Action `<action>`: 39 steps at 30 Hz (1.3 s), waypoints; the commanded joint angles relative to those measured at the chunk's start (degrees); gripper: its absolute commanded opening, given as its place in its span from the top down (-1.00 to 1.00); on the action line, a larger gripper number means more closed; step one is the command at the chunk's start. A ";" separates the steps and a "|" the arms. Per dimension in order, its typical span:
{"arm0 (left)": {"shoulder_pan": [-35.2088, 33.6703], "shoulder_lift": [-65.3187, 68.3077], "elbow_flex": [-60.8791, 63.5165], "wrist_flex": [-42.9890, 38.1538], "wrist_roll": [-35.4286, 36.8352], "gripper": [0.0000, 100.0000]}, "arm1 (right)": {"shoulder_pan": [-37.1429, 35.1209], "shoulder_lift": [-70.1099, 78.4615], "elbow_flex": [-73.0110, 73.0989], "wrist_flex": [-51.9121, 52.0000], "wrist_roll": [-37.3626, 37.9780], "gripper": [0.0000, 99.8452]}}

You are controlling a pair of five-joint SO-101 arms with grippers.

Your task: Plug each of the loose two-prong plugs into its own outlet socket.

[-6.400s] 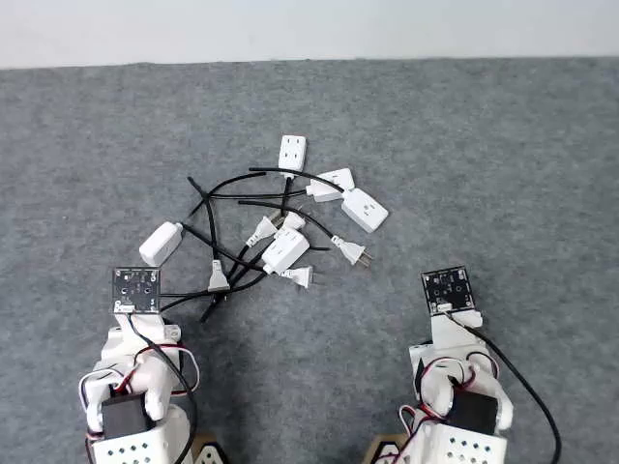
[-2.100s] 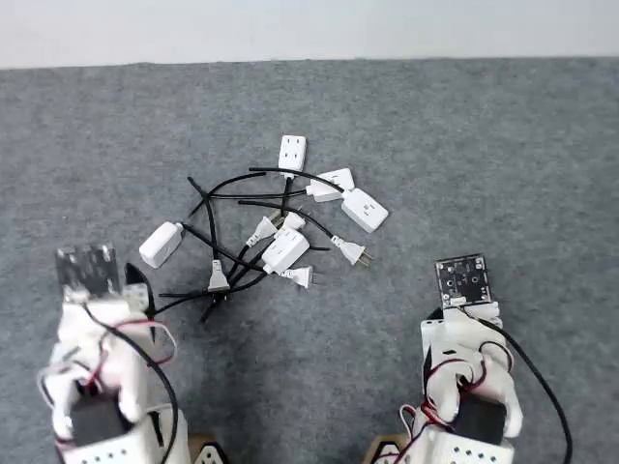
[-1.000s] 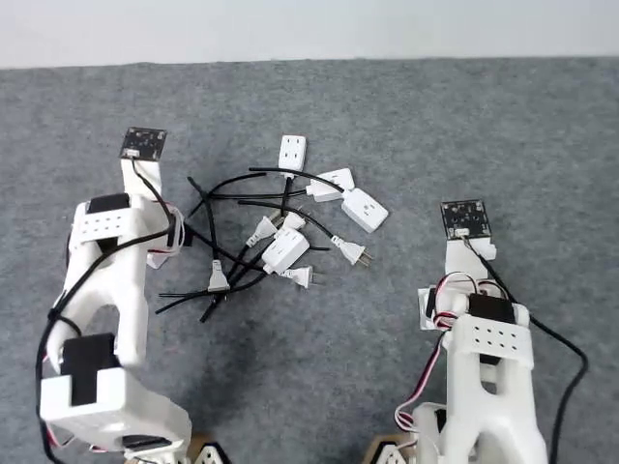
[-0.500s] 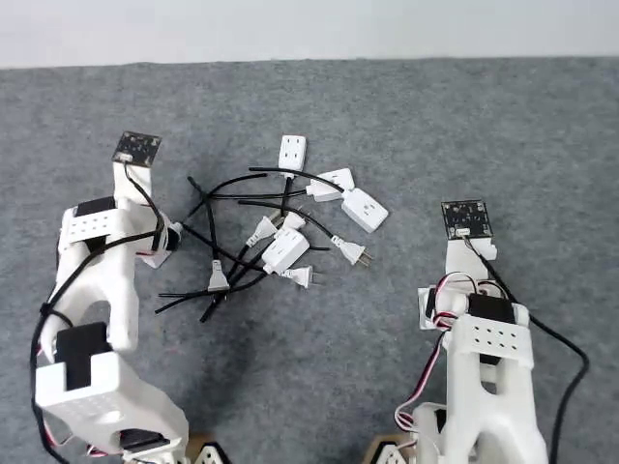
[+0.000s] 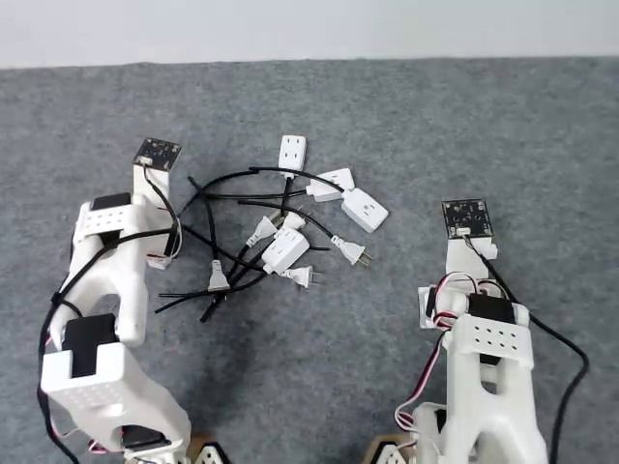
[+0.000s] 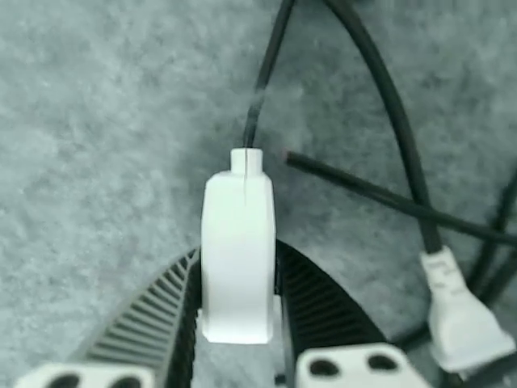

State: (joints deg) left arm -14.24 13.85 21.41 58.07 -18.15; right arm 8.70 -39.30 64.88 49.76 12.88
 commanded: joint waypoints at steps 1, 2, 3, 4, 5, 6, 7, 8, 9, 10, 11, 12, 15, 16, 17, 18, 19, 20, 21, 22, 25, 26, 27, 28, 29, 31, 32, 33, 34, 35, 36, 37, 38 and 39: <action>0.79 -4.48 -2.07 6.33 -0.18 0.98 | 0.75 0.04 -0.97 -1.01 -0.70 0.73; 0.88 -6.86 -2.07 9.41 -0.09 0.98 | 0.75 0.04 -0.97 -1.01 -0.70 0.73; 1.14 -9.76 -1.98 12.92 0.70 0.98 | 0.75 0.04 -0.97 -1.01 -0.70 0.73; 1.85 -13.01 -1.89 16.44 2.55 0.98 | 0.75 0.04 -0.97 -1.01 -0.79 0.73; 2.64 -16.62 -1.71 19.60 4.92 0.98 | 0.75 0.13 -0.97 -1.01 -0.79 0.73; 3.52 -20.22 -1.01 21.98 7.21 0.98 | 0.75 0.13 -0.97 -1.01 -0.79 0.73; 4.84 -24.35 0.13 22.95 9.23 0.98 | 0.75 0.13 -0.97 -1.01 -0.79 0.73; 6.42 -28.40 1.89 22.86 11.08 0.98 | 0.75 0.13 -0.97 -1.01 -0.79 0.73; 8.44 -32.35 4.44 22.77 12.40 0.98 | 0.75 0.13 -0.97 -1.01 -0.79 0.73; 10.99 -36.13 7.08 21.98 13.63 0.98 | 0.75 0.13 -0.97 -1.01 -0.79 0.73; 13.89 -39.74 10.24 20.66 14.77 0.98 | 0.75 0.13 -0.97 -1.01 -0.79 0.73; 16.70 -43.08 13.58 19.08 15.74 0.97 | 0.75 0.13 -0.97 -1.01 -0.79 0.73; 25.76 -50.29 24.04 14.24 19.43 0.97 | 0.84 0.13 -0.97 -1.01 -0.79 0.73; 29.10 -50.99 27.30 12.75 21.19 0.97 | 0.84 0.13 -0.97 -1.01 -0.79 0.73; 32.26 -51.08 30.37 10.99 23.03 0.97 | 0.84 0.13 -0.97 -1.01 -0.79 0.73; 35.16 -50.46 33.19 8.97 24.97 0.97 | 0.84 0.13 -0.97 -1.01 -0.79 0.73; 37.80 -49.58 35.74 6.59 27.16 0.97 | 0.84 0.13 -0.97 -1.01 -0.79 0.73; 40.18 -48.18 37.85 4.31 29.27 0.97 | 0.84 0.13 -0.97 -1.01 -0.79 0.73; 42.02 -46.59 39.52 2.02 30.95 0.97 | 0.84 0.13 -0.97 -1.01 -0.79 0.73; 43.43 -44.66 40.31 0.09 32.26 0.97 | 0.84 0.13 -0.97 -1.01 -0.79 0.73; 44.22 -37.71 40.13 -4.40 33.58 0.97 | 0.84 0.22 -0.97 -1.01 -0.79 0.73; 44.13 -35.16 39.52 -5.80 33.49 0.97 | 0.84 0.22 -0.97 -1.01 -0.70 0.73; 43.96 -33.05 38.46 -5.89 33.49 0.97 | 0.92 0.22 -0.97 -1.01 -0.62 0.73; 43.96 -30.59 36.62 -4.75 33.49 0.97 | 1.01 0.22 -0.97 -1.01 -0.62 0.73; 43.96 -28.13 34.42 -3.25 33.41 0.96 | 1.01 0.22 -0.97 -1.01 -0.62 0.73; 44.04 -24.35 30.99 -0.35 33.23 0.87 | 1.10 0.22 -0.97 -1.01 -0.53 0.73; 44.04 -22.86 29.85 0.70 32.44 0.79 | 1.10 0.22 -0.97 -1.01 -0.44 0.73; 44.13 -21.98 29.14 1.41 31.03 0.70 | 1.10 0.22 -0.88 -1.01 -0.44 0.73; 44.04 -21.80 28.88 1.67 29.80 0.64 | 1.10 0.22 -0.88 -1.01 -0.44 0.73; 44.04 -22.33 29.05 1.76 29.10 0.58 | 1.10 0.22 -0.88 -1.10 -0.44 0.73; 44.04 -23.21 29.14 1.85 28.57 0.56 | 1.10 0.22 -0.79 -1.54 -0.44 0.73; 44.04 -24.44 29.49 1.85 28.40 0.56 | 1.10 0.22 -0.53 -1.89 -0.35 0.73; 44.13 -26.11 30.02 1.76 28.40 0.56 | 1.10 0.22 -0.26 -2.33 -0.35 0.73; 44.31 -28.13 30.64 1.76 28.31 0.56 | 1.10 0.22 -0.09 -2.59 -0.35 0.73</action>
State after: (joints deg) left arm 29.27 -9.89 52.26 58.86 11.38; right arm 9.32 -39.30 64.97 48.62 12.88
